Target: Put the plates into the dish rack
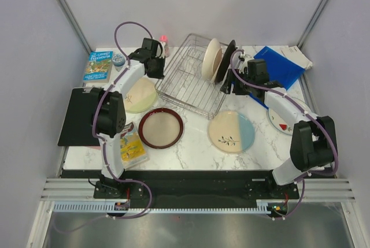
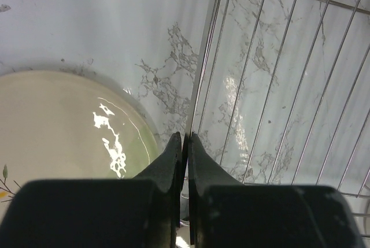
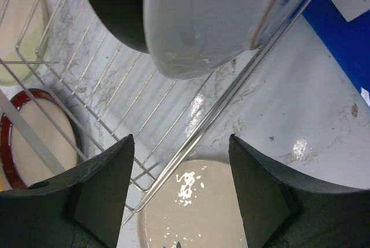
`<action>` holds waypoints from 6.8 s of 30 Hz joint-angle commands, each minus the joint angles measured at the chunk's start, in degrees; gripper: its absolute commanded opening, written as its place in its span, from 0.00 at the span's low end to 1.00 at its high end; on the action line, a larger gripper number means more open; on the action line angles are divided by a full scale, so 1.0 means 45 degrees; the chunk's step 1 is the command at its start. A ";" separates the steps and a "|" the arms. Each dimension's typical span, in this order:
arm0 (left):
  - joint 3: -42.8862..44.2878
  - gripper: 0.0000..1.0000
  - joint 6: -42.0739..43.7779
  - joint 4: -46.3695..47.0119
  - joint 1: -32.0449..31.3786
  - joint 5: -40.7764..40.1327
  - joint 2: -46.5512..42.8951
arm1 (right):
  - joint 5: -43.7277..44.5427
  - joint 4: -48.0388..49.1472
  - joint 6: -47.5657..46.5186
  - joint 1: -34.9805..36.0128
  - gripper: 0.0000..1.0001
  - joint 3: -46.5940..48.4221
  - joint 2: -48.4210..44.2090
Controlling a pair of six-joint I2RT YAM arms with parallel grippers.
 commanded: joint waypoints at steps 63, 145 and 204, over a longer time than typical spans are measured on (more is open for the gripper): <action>0.1554 0.02 -0.3505 -0.0079 -0.0827 -0.1468 0.0917 | 0.3905 0.0214 -0.3375 0.1121 0.00 0.4990 0.4923; -0.6043 0.02 0.3526 -0.5548 0.2201 1.0465 -0.0820 | -0.8204 0.5212 0.0802 0.3035 0.79 -0.3837 0.2345; -0.3934 0.42 0.3003 -0.3638 0.4525 1.0313 -0.5157 | 0.0324 -0.0475 -0.2127 0.3445 0.00 0.8934 0.1677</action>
